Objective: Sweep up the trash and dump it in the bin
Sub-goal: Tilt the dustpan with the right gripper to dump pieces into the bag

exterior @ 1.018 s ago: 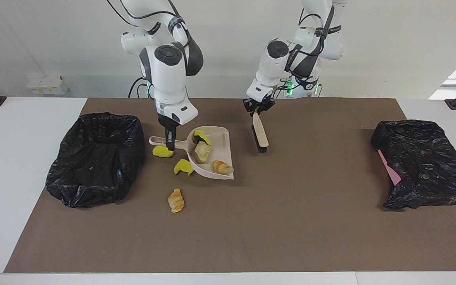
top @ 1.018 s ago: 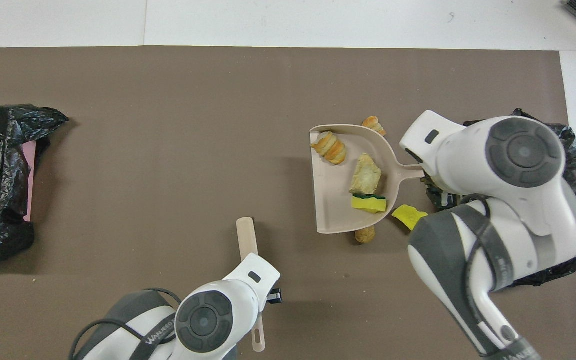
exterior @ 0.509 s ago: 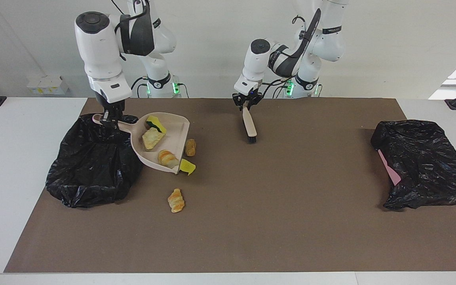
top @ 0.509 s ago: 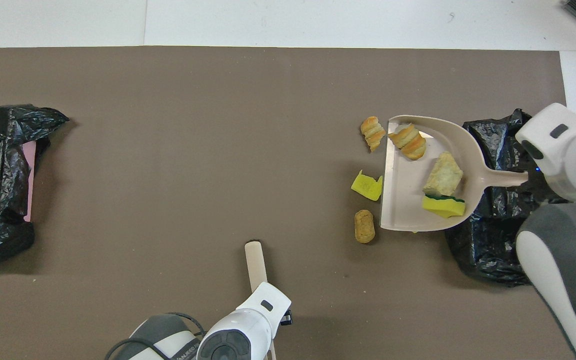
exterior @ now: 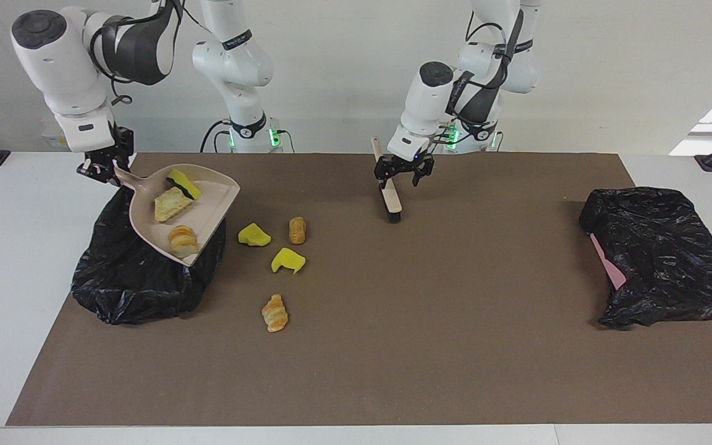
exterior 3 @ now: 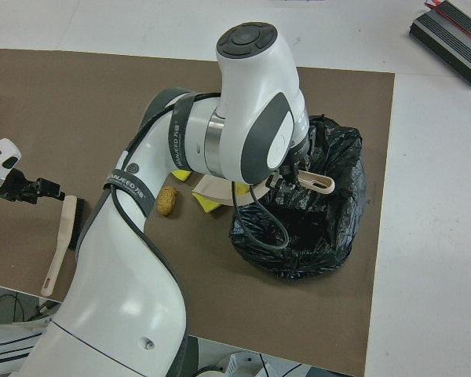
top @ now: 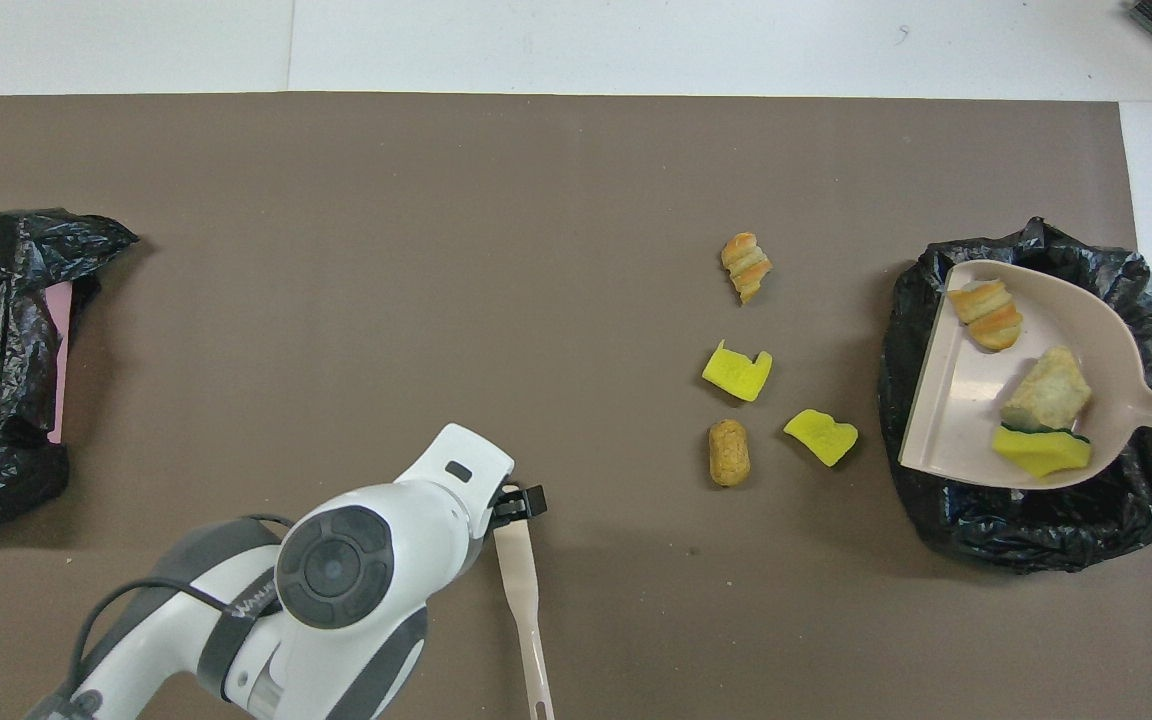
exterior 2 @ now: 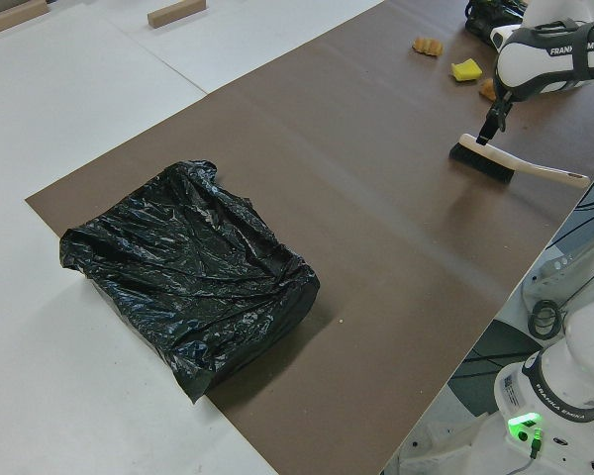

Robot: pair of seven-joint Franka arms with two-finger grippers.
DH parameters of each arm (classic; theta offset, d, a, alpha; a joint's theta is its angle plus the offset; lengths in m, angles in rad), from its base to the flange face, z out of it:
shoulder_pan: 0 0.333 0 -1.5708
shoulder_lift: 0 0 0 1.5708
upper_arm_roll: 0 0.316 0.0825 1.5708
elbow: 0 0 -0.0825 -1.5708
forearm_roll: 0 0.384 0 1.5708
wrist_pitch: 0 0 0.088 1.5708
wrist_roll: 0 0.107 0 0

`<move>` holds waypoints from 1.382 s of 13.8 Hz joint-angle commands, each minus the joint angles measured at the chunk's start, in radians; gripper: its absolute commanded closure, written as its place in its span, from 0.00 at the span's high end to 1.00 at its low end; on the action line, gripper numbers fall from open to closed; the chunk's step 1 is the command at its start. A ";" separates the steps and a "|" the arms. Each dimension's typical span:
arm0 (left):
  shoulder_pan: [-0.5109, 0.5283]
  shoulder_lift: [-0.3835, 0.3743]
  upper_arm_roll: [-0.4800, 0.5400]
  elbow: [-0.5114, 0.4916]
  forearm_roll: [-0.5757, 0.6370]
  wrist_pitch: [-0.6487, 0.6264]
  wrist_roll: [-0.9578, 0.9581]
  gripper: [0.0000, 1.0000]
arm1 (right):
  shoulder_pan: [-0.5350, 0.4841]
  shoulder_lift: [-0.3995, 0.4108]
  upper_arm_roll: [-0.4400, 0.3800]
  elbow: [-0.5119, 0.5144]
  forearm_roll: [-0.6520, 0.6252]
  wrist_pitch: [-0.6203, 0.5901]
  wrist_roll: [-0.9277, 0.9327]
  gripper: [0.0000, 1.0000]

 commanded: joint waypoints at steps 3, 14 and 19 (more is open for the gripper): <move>0.164 0.123 -0.007 0.216 0.018 -0.074 0.181 1.00 | -0.048 -0.051 0.010 -0.013 -0.092 -0.169 0.249 0.00; 0.516 0.169 0.002 0.594 0.071 -0.527 0.668 1.00 | -0.031 0.271 0.020 0.370 -0.156 -0.564 0.622 0.00; 0.593 0.160 0.004 0.689 0.114 -0.665 0.754 1.00 | 0.046 0.407 0.017 0.561 -0.221 -0.719 0.652 0.00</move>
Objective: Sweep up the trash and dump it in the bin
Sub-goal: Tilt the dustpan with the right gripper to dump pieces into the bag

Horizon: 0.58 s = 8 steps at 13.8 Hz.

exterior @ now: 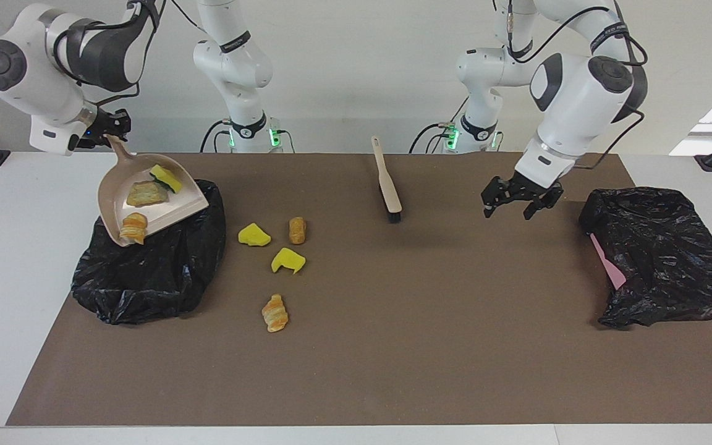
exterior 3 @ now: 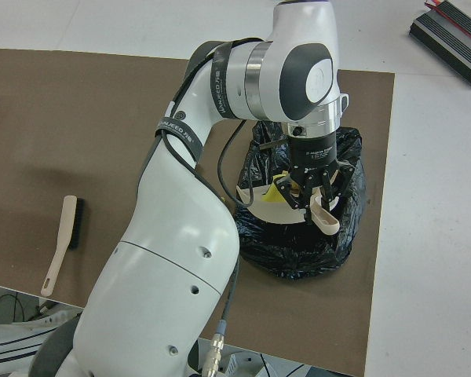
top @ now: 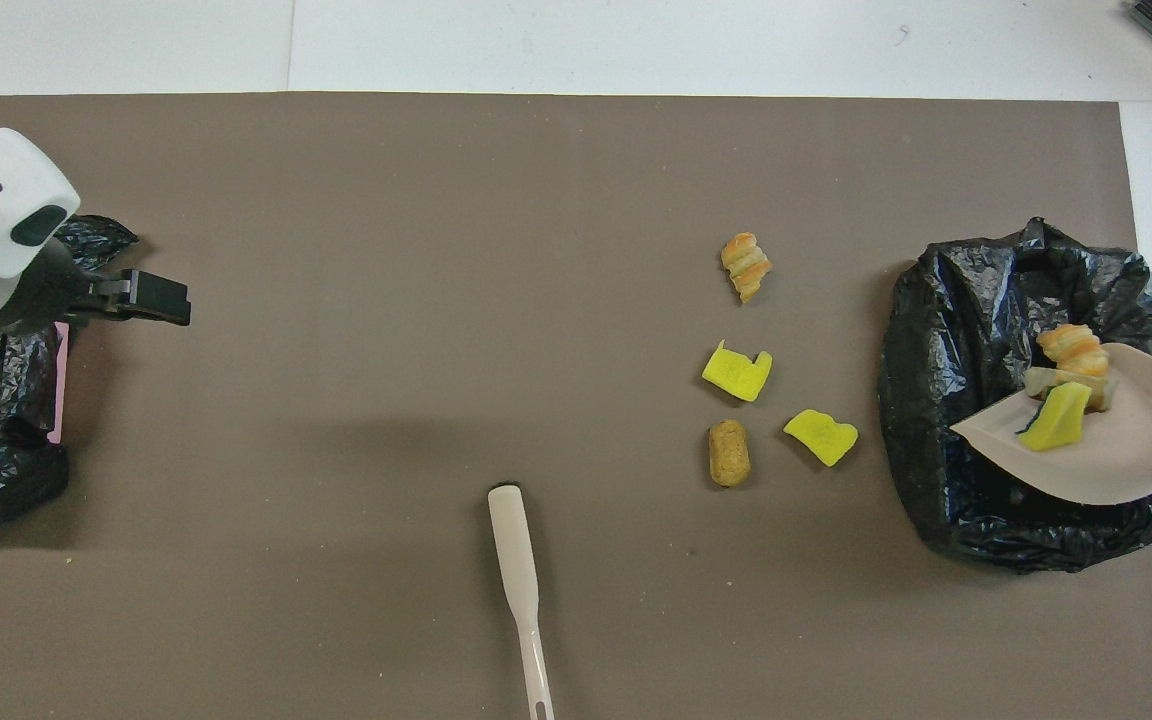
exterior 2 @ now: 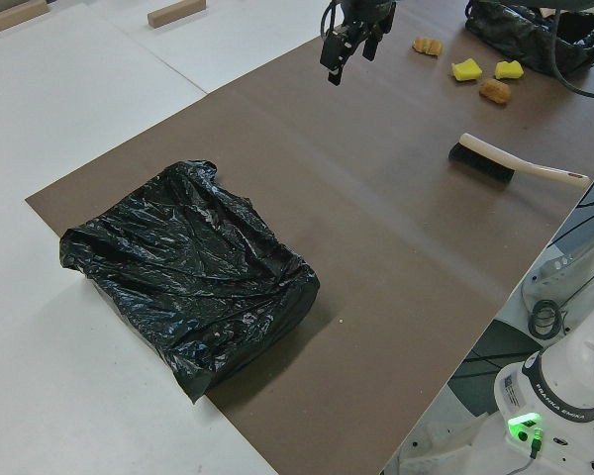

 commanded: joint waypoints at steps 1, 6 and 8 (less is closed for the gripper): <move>0.014 0.000 -0.011 0.065 0.038 -0.096 0.013 1.00 | 0.040 0.110 0.006 0.184 -0.049 -0.133 0.013 0.00; 0.014 -0.014 -0.008 0.100 0.055 -0.177 0.076 1.00 | 0.050 0.158 0.014 0.314 -0.052 -0.220 0.002 0.00; 0.012 -0.013 -0.008 0.114 0.055 -0.193 0.077 1.00 | 0.065 0.139 0.018 0.321 -0.052 -0.194 0.000 0.00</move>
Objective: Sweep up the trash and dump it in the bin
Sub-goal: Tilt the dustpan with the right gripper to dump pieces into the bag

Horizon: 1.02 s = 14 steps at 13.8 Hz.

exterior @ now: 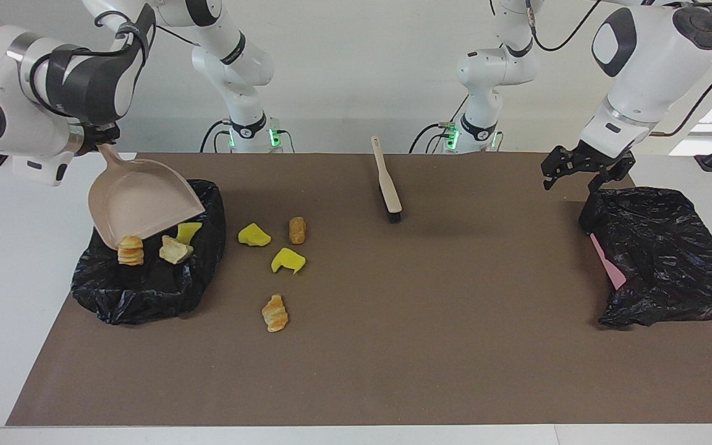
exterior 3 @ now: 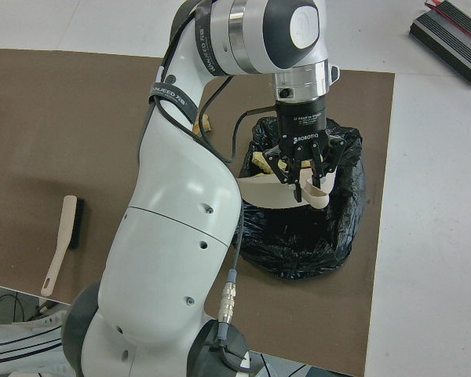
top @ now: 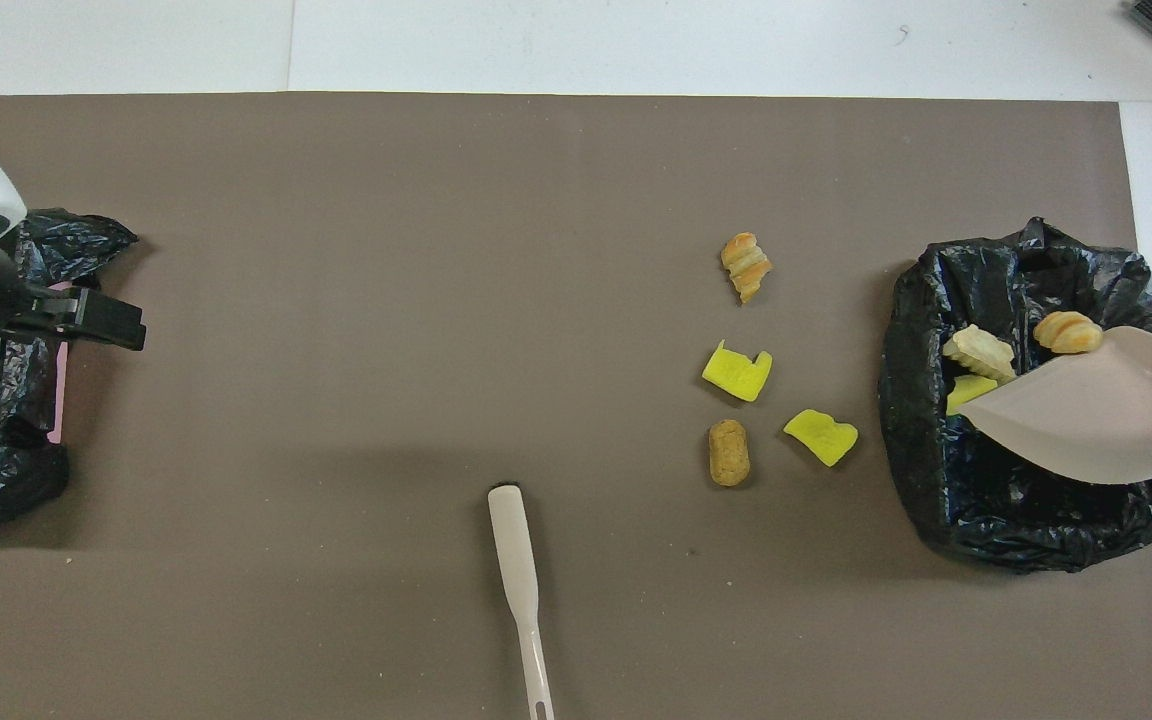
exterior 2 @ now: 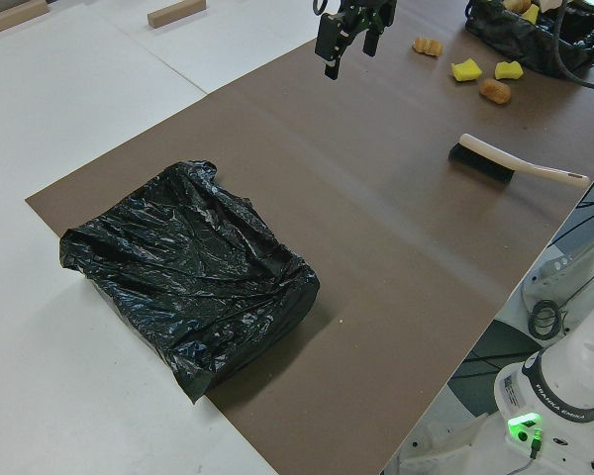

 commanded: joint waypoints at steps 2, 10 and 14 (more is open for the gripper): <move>0.003 -0.002 -0.003 0.023 0.018 -0.048 0.017 1.00 | 0.031 -0.033 0.026 0.040 -0.018 0.019 0.007 0.00; 0.004 -0.002 -0.005 0.023 0.016 -0.030 0.011 1.00 | 0.089 -0.102 0.135 0.031 -0.010 0.065 0.012 0.00; 0.004 -0.002 -0.005 0.023 0.018 -0.030 0.011 1.00 | 0.172 -0.108 0.177 0.013 0.016 0.271 0.067 0.00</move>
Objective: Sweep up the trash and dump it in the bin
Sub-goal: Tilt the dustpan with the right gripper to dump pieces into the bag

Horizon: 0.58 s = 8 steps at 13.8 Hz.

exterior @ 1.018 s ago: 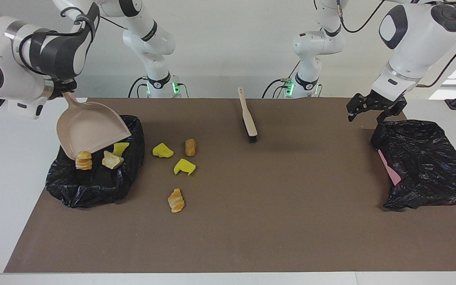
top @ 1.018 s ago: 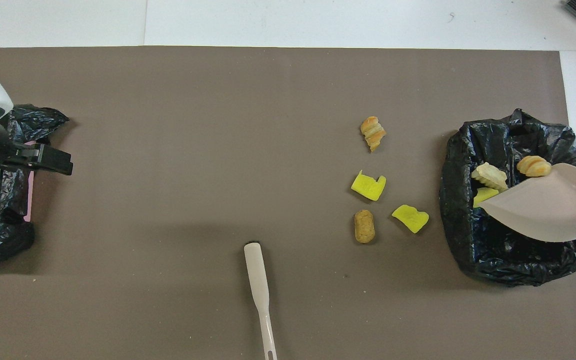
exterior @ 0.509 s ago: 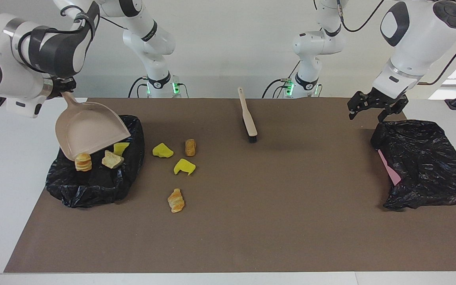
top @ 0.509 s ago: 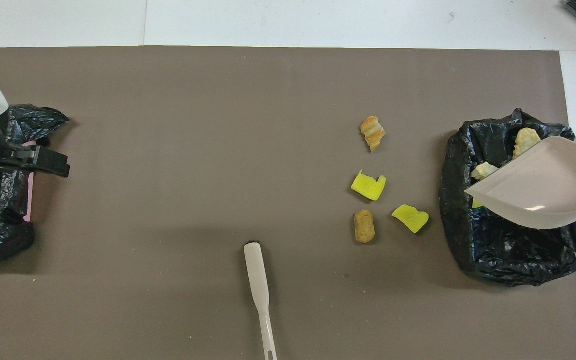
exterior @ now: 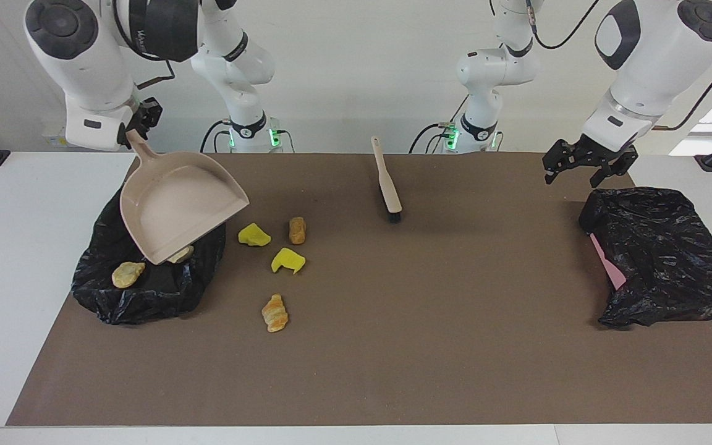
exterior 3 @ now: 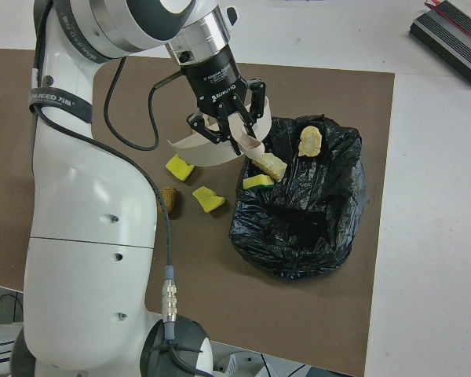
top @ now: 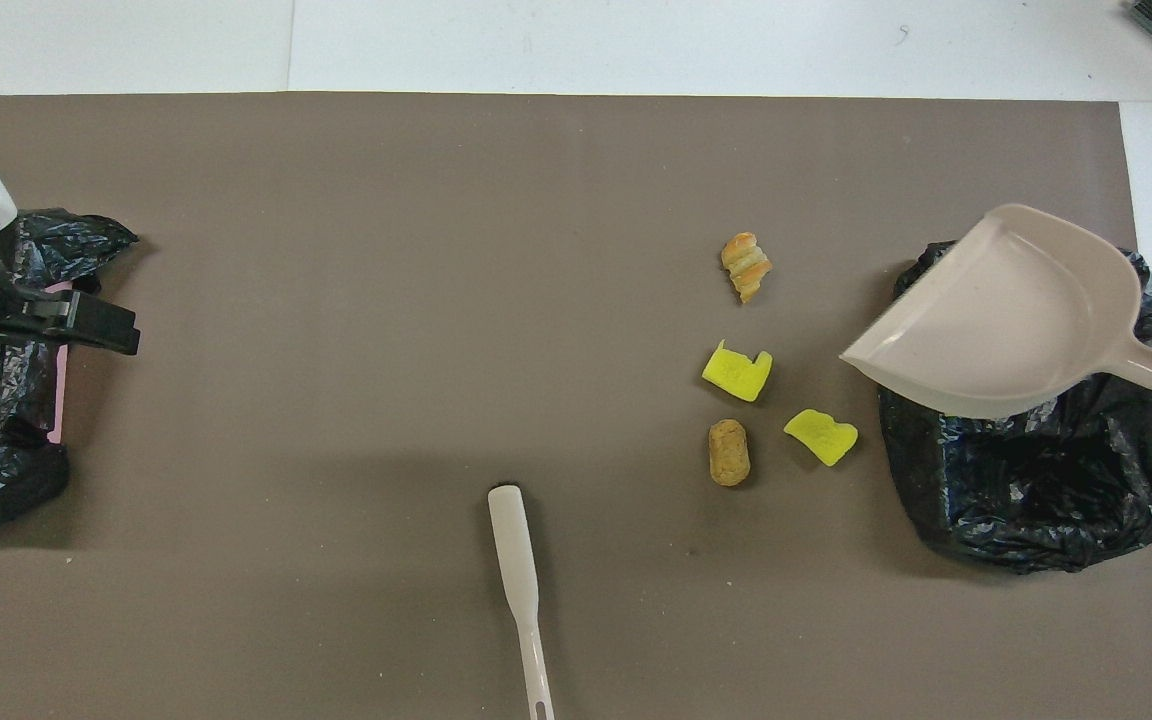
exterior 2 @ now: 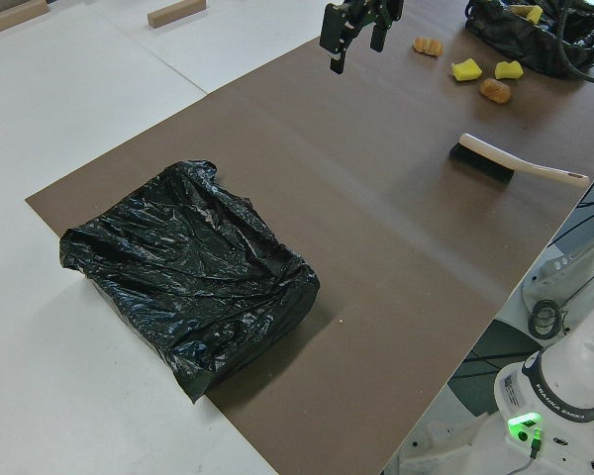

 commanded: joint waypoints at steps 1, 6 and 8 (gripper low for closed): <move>0.004 0.000 -0.004 0.011 0.015 -0.006 0.007 1.00 | 0.029 -0.031 0.029 -0.053 0.040 0.146 0.139 0.00; 0.004 -0.002 -0.004 0.011 0.015 -0.006 0.007 1.00 | 0.161 0.004 0.029 -0.107 0.171 0.299 0.702 0.00; 0.004 0.000 -0.004 0.011 0.015 -0.006 0.004 1.00 | 0.240 0.045 0.029 -0.107 0.212 0.369 0.896 0.00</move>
